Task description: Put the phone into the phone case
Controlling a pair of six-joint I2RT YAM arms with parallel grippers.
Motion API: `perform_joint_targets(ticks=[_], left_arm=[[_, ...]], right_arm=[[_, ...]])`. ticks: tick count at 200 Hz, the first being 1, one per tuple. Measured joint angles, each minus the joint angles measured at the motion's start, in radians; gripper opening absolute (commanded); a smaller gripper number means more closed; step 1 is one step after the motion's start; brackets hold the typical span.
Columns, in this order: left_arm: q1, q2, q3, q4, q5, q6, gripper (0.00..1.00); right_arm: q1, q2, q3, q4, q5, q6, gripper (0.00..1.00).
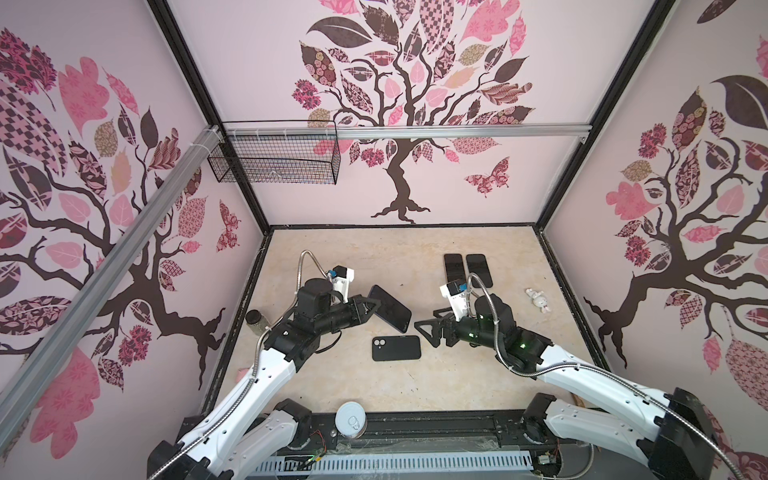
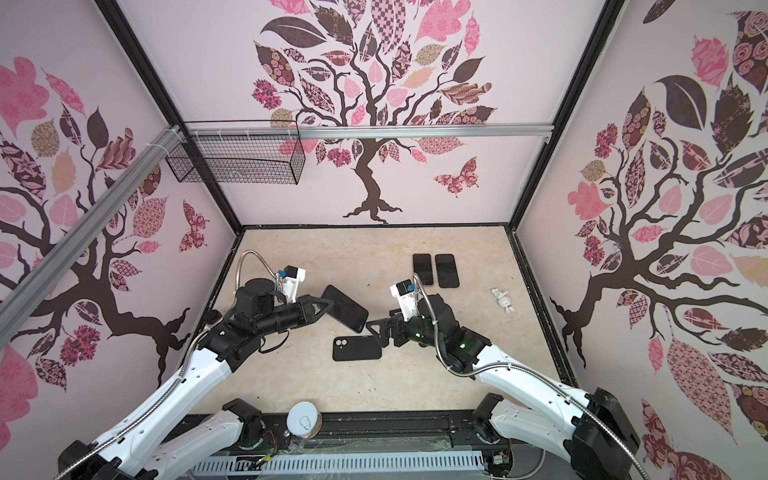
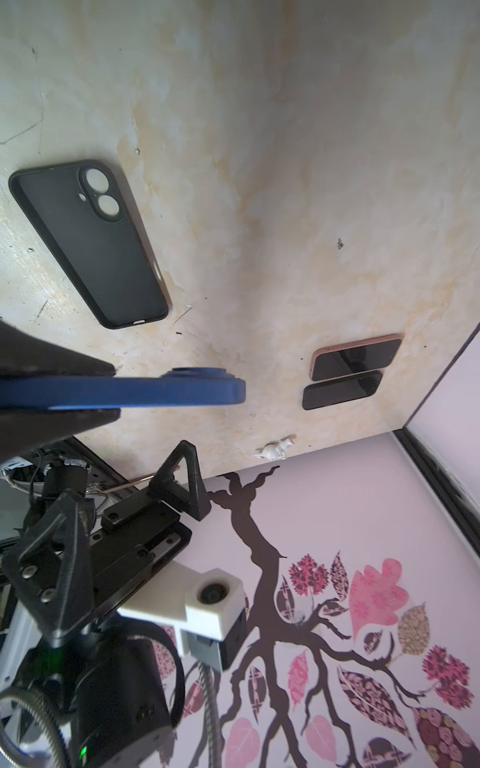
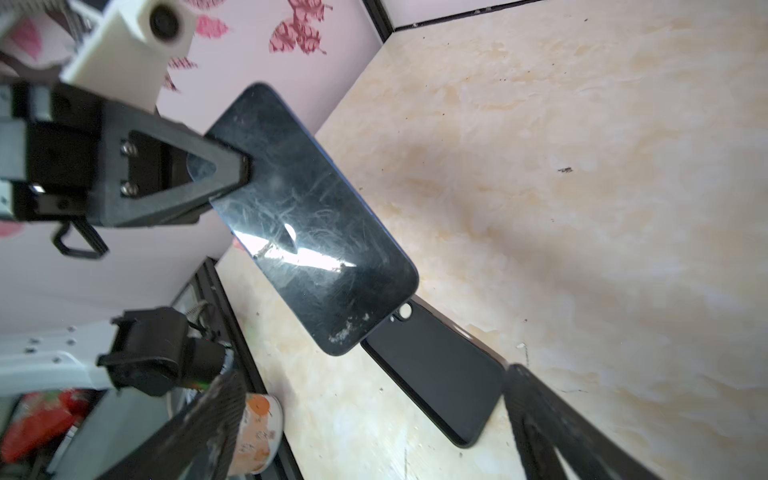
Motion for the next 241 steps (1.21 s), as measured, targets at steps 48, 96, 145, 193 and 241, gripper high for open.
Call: perform_joint_targets(ticks=[48, 96, 145, 193, 241], left_arm=[[0.019, -0.099, -0.063, 0.094, 0.005, -0.037, 0.0], [0.019, -0.12, -0.134, 0.287, 0.061, -0.124, 0.0], [0.02, -0.122, -0.186, 0.452, 0.089, -0.202, 0.0], [0.02, -0.12, -0.251, 0.637, 0.093, -0.29, 0.0], [0.02, -0.11, -0.287, 0.753, 0.097, -0.354, 0.0]], right_arm=[[-0.066, 0.082, -0.124, 0.326, -0.171, 0.24, 0.86], [-0.066, 0.169, -0.15, 0.629, -0.279, 0.385, 0.67], [-0.066, 0.248, -0.152, 0.87, -0.344, 0.503, 0.5], [-0.066, 0.314, -0.154, 1.049, -0.383, 0.609, 0.39], [-0.066, 0.363, -0.158, 1.191, -0.393, 0.688, 0.3]])
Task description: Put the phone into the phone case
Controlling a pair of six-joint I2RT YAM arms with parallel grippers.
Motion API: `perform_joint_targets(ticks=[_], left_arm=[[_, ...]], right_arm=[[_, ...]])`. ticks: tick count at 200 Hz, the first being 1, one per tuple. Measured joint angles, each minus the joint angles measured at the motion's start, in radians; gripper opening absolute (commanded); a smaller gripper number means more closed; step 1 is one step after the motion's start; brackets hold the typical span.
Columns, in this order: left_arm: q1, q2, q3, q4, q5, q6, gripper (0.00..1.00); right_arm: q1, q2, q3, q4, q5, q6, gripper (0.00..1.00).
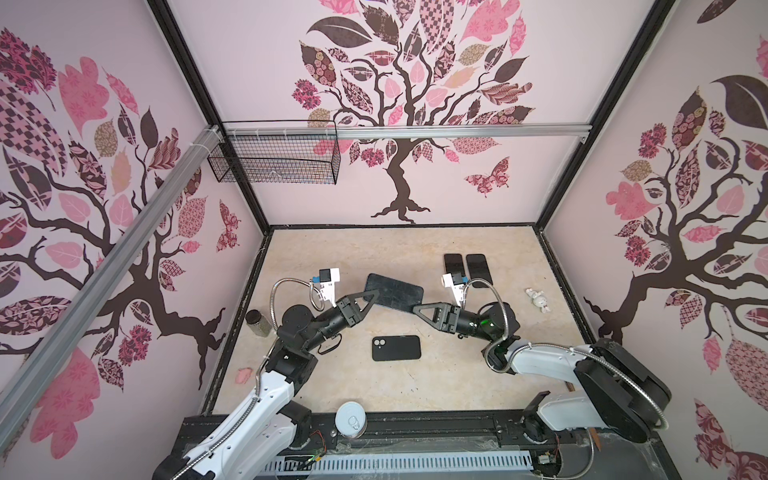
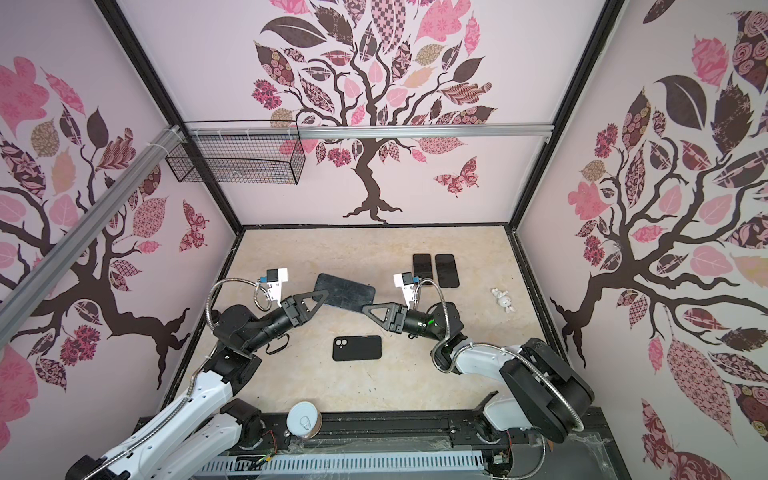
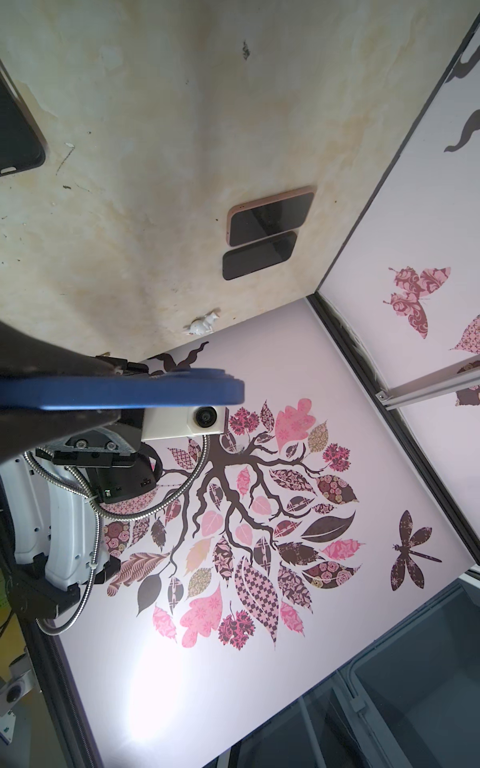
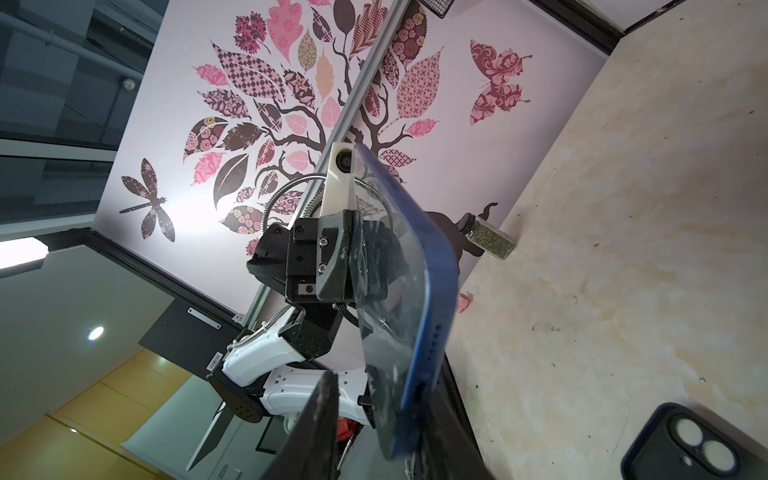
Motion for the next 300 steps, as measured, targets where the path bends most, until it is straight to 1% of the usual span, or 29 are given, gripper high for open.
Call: perform_joint_targets(ticks=[39, 76, 114, 142, 173, 188, 200, 206, 211, 222, 238, 258, 273, 286, 300], left_arm=[[0.0, -0.024, -0.02, 0.035, -0.003, -0.03, 0.0], [0.0, -0.048, -0.031, 0.039, -0.008, -0.041, 0.0], [0.0, -0.05, -0.031, 0.039, -0.011, -0.053, 0.0], [0.0, -0.05, -0.032, 0.04, -0.011, -0.058, 0.0], [0.002, -0.05, -0.038, 0.056, -0.014, -0.059, 0.0], [0.002, -0.053, -0.043, 0.063, -0.015, -0.06, 0.0], [0.002, -0.057, -0.048, 0.065, -0.016, -0.057, 0.3], [0.002, -0.061, -0.05, 0.061, -0.019, -0.055, 0.39], [0.002, -0.063, -0.053, 0.06, -0.019, -0.056, 0.44], [0.002, -0.069, -0.06, 0.056, -0.022, -0.047, 0.51], [0.002, -0.077, -0.079, 0.046, -0.028, -0.039, 0.59], [0.002, -0.082, -0.099, 0.007, -0.035, -0.02, 0.72], [0.002, -0.1, -0.099, -0.064, -0.05, 0.016, 0.81], [0.002, -0.132, -0.096, -0.163, -0.074, 0.054, 0.84], [0.002, -0.169, -0.08, -0.304, -0.112, 0.107, 0.86]], right_arm=[[0.0, 0.019, 0.0, 0.066, 0.001, 0.028, 0.24], [0.001, 0.023, 0.0, 0.087, 0.008, 0.032, 0.24], [0.001, 0.038, 0.009, 0.092, 0.012, 0.032, 0.21], [0.001, 0.055, 0.028, 0.095, 0.011, 0.036, 0.16], [0.001, 0.062, 0.037, 0.101, 0.008, 0.06, 0.08], [0.001, 0.062, 0.037, 0.102, 0.007, 0.063, 0.06], [0.001, 0.062, 0.037, 0.101, 0.007, 0.064, 0.04], [0.001, 0.062, 0.037, 0.101, 0.007, 0.06, 0.03], [0.002, 0.062, 0.037, 0.099, 0.007, 0.058, 0.02], [0.001, 0.061, 0.037, 0.083, 0.008, 0.051, 0.0], [0.0, 0.057, 0.037, 0.047, 0.01, 0.037, 0.0], [-0.008, 0.032, 0.036, -0.037, 0.013, 0.006, 0.0], [-0.023, -0.018, 0.036, -0.153, 0.023, -0.042, 0.0], [-0.039, -0.079, 0.037, -0.275, 0.043, -0.094, 0.0], [-0.049, -0.156, 0.049, -0.449, 0.077, -0.177, 0.0]])
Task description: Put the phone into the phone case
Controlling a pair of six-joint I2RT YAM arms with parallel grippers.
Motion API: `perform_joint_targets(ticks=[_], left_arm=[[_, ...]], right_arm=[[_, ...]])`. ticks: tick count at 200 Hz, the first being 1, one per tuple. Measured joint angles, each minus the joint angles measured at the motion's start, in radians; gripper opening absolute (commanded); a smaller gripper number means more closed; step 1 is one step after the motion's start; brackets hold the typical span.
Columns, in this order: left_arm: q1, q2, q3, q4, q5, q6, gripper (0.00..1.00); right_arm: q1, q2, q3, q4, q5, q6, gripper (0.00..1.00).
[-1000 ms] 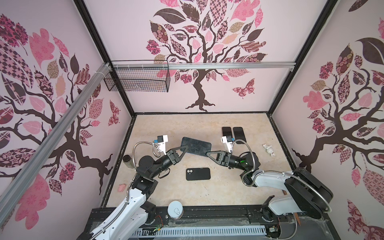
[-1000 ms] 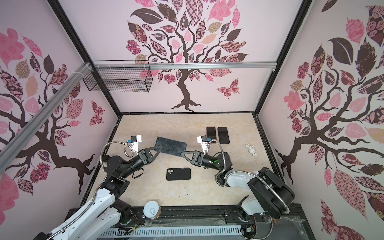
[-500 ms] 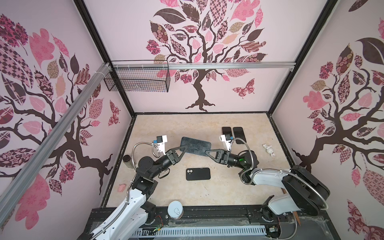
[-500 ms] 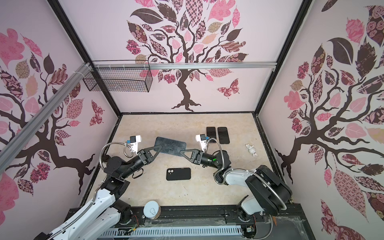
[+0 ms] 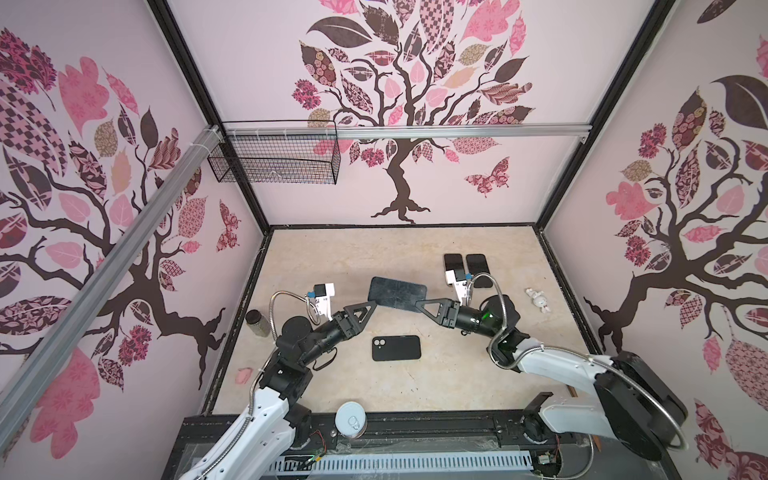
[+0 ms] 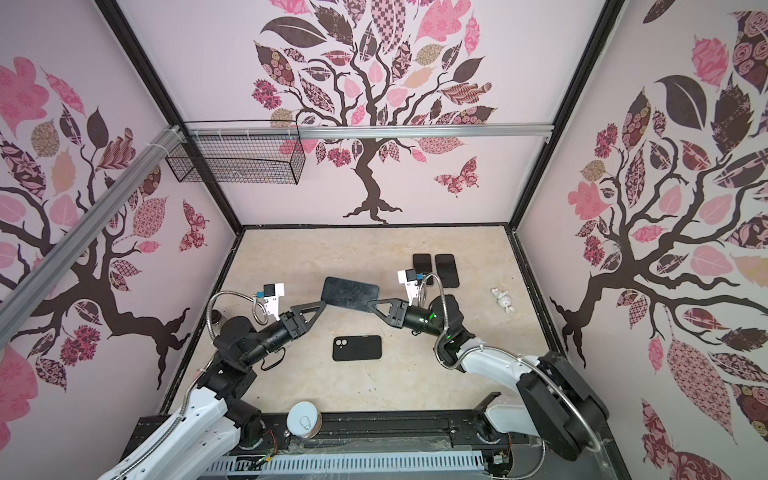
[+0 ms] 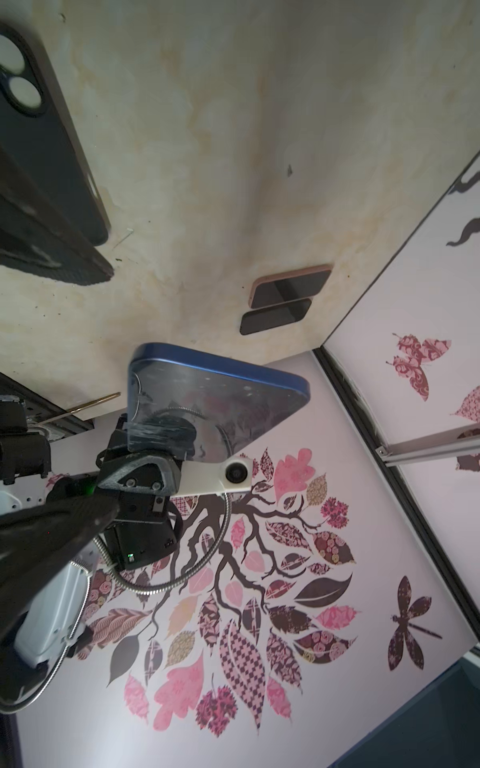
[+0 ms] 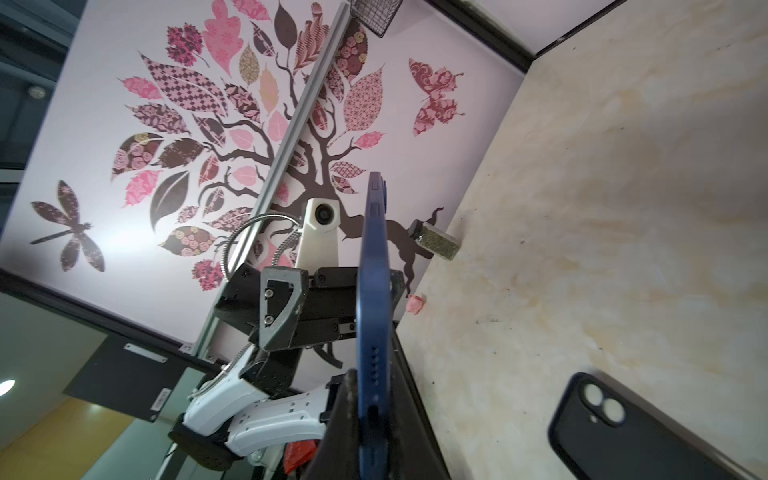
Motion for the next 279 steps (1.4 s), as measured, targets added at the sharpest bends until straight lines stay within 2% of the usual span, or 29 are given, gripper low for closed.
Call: perform_joint_targets(ticks=[20, 47, 75, 97, 133, 170, 193, 279], left_arm=[[0.0, -0.028, 0.049, -0.2, -0.064, 0.074, 0.86], [0.0, -0.027, 0.116, -0.395, -0.143, 0.151, 0.83], [0.0, 0.029, 0.14, -0.536, -0.219, 0.19, 0.81], [0.0, 0.1, 0.139, -0.609, -0.236, 0.205, 0.81], [-0.012, 0.16, 0.137, -0.636, -0.236, 0.215, 0.8], [-0.023, 0.204, 0.111, -0.619, -0.223, 0.221, 0.69], [-0.033, 0.243, 0.084, -0.591, -0.211, 0.222, 0.66], [-0.082, 0.437, 0.054, -0.445, -0.206, 0.235, 0.52]], right_arm=[[-0.009, -0.084, 0.056, -0.254, 0.051, -0.123, 0.0], [-0.009, -0.124, 0.134, -0.519, 0.11, -0.258, 0.0], [-0.01, -0.126, 0.143, -0.71, 0.117, -0.352, 0.0], [-0.01, -0.115, 0.118, -0.789, 0.087, -0.397, 0.0], [-0.01, -0.047, 0.073, -0.819, 0.0, -0.409, 0.0], [-0.01, 0.039, 0.046, -0.786, -0.08, -0.393, 0.0], [-0.01, 0.092, 0.045, -0.75, -0.121, -0.376, 0.0], [-0.01, 0.195, 0.04, -0.579, -0.188, -0.276, 0.0]])
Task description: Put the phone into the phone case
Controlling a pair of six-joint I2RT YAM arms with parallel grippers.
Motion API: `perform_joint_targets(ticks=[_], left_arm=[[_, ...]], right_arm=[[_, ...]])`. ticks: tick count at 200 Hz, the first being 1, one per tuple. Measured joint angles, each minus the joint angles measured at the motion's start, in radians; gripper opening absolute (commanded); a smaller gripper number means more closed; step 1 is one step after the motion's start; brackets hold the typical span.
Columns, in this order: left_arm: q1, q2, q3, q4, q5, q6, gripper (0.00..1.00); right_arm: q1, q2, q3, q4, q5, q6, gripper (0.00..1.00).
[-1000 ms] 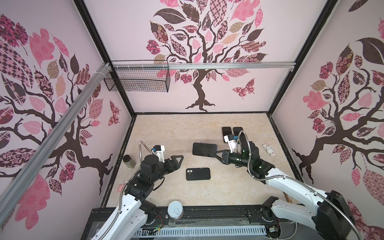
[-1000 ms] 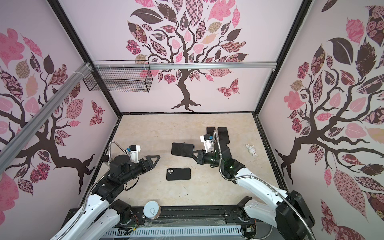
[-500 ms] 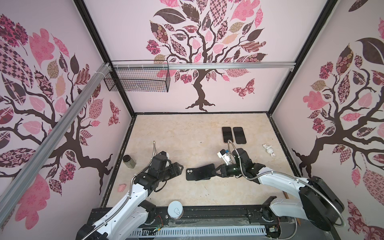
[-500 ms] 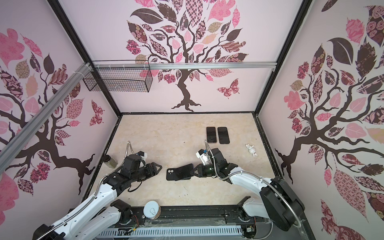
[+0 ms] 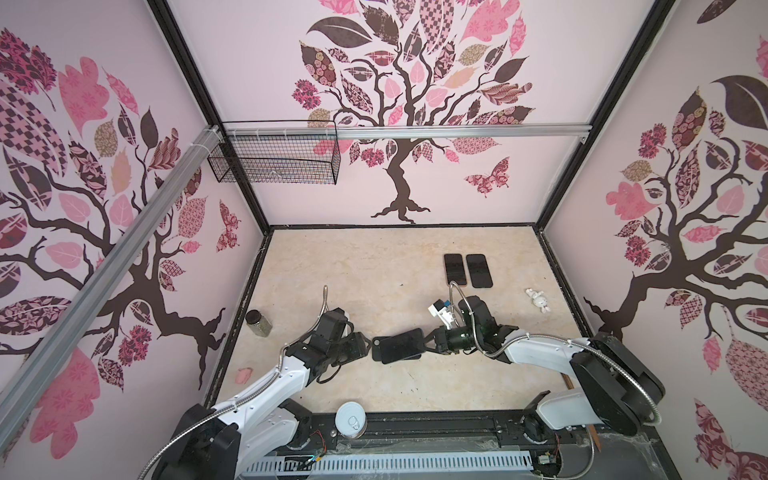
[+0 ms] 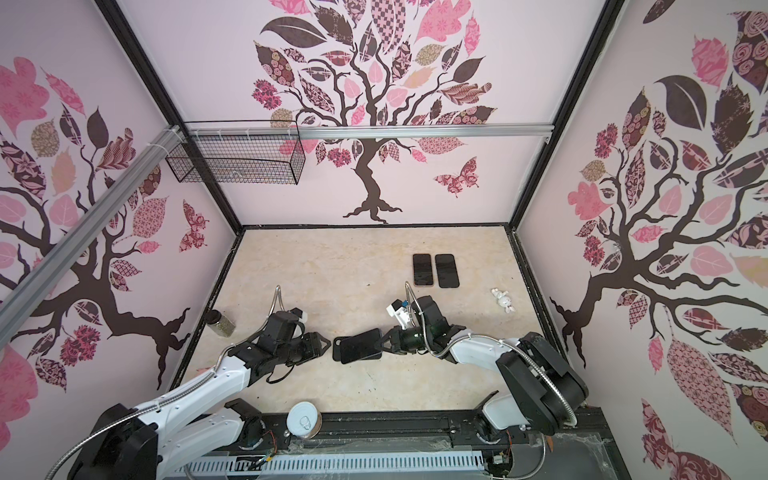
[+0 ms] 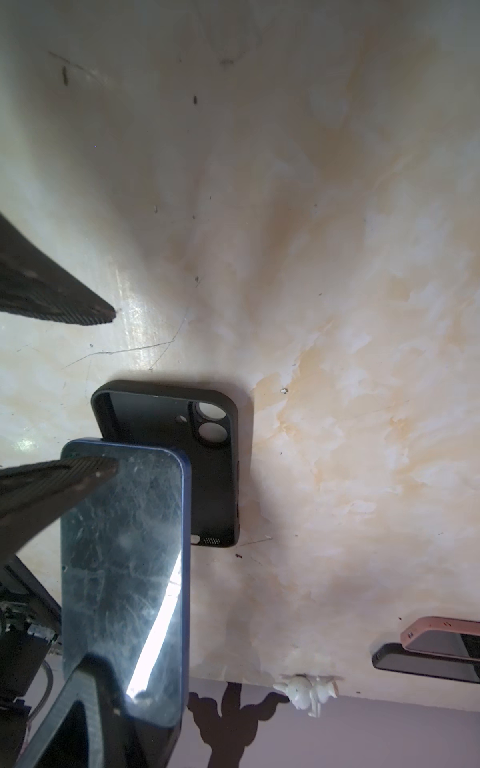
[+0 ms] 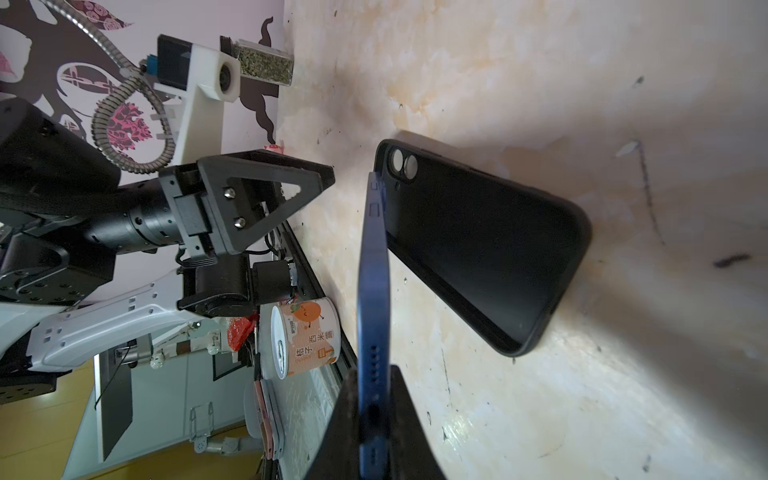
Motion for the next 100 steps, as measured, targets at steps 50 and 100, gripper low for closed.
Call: perform_joint_targets(ticks=[50, 100], left_arm=[[0.0, 0.049, 0.001, 0.027, -0.001, 0.019, 0.52], [-0.001, 0.081, 0.001, 0.06, 0.0, 0.032, 0.49]], right_arm=[[0.0, 0.003, -0.01, 0.045, -0.005, 0.039, 0.0], [0.0, 0.072, -0.011, 0.097, 0.007, 0.073, 0.0]])
